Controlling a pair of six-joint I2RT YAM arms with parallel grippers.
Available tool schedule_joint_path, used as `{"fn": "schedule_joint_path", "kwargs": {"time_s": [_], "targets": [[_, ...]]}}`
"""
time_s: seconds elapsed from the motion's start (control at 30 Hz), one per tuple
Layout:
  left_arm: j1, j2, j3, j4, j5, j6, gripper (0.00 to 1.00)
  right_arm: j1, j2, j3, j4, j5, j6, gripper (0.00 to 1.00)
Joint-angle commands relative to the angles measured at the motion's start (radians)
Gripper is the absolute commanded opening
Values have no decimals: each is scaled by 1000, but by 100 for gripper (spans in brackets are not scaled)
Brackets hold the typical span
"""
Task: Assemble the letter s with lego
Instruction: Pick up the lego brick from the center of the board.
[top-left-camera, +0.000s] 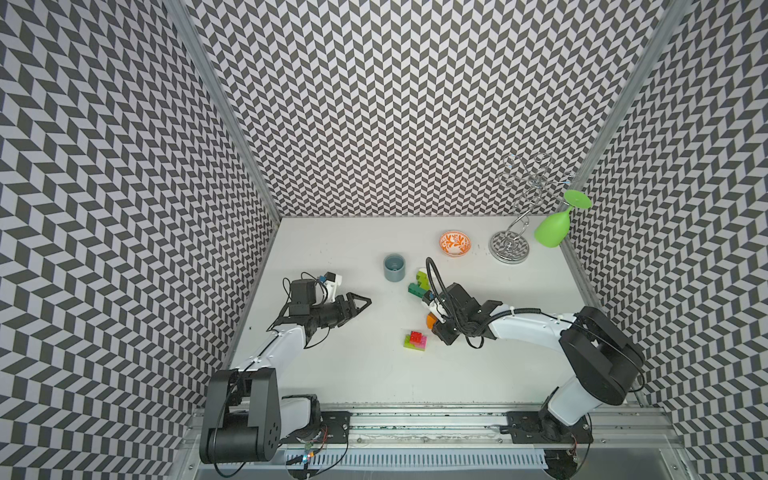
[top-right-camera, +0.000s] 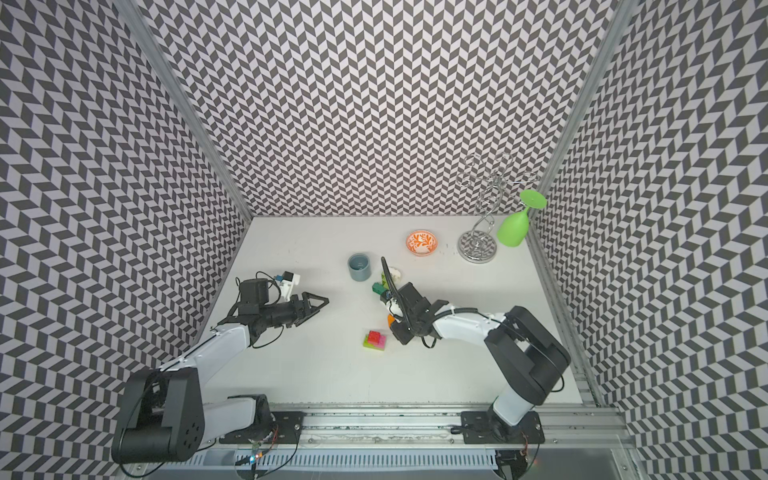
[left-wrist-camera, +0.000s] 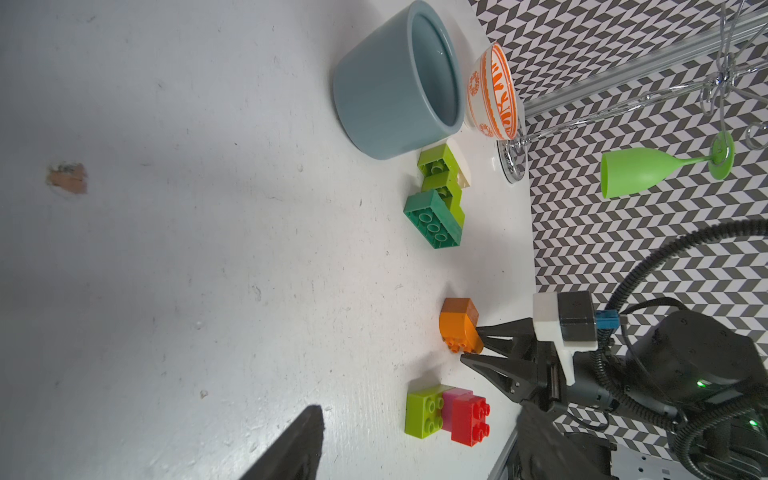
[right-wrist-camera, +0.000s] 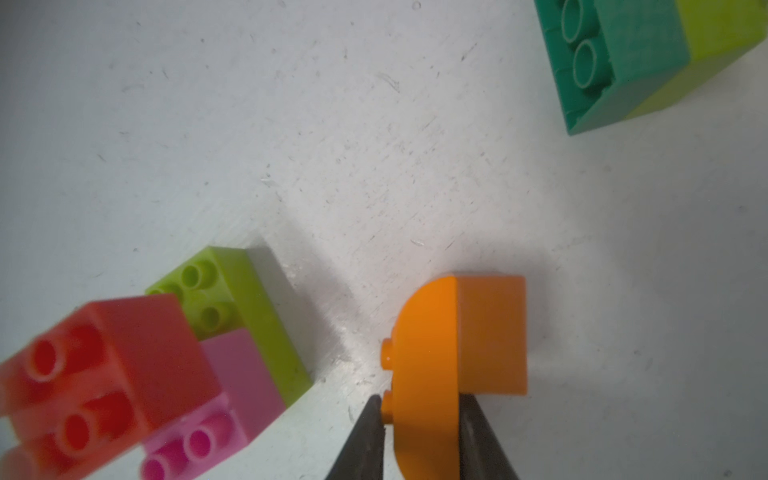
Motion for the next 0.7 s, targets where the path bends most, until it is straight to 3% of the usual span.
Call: {"fn": "schedule_joint_path", "kwargs": {"time_s": [0.0, 0.13, 0.27, 0.47, 0.57, 0.67], "targets": [[6, 4, -2, 22, 21, 13, 75, -4, -17, 11, 20, -19, -17, 17], [-8, -26, 0, 43, 35, 12, 75, -19, -85, 33, -20, -89, -71, 7], [-142, -76, 24, 93, -16, 8, 78, -86, -156, 94, -131, -276, -117, 5], [-330, -32, 41, 303, -40, -125, 81, -163, -188, 155, -225, -543, -149, 2], [-360, 12, 33, 409, -6, -198, 81, -174, -199, 139, -200, -646, -159, 2], [-388, 33, 23, 510, 7, -268, 82, -179, -204, 124, -184, -659, -172, 2]]}}
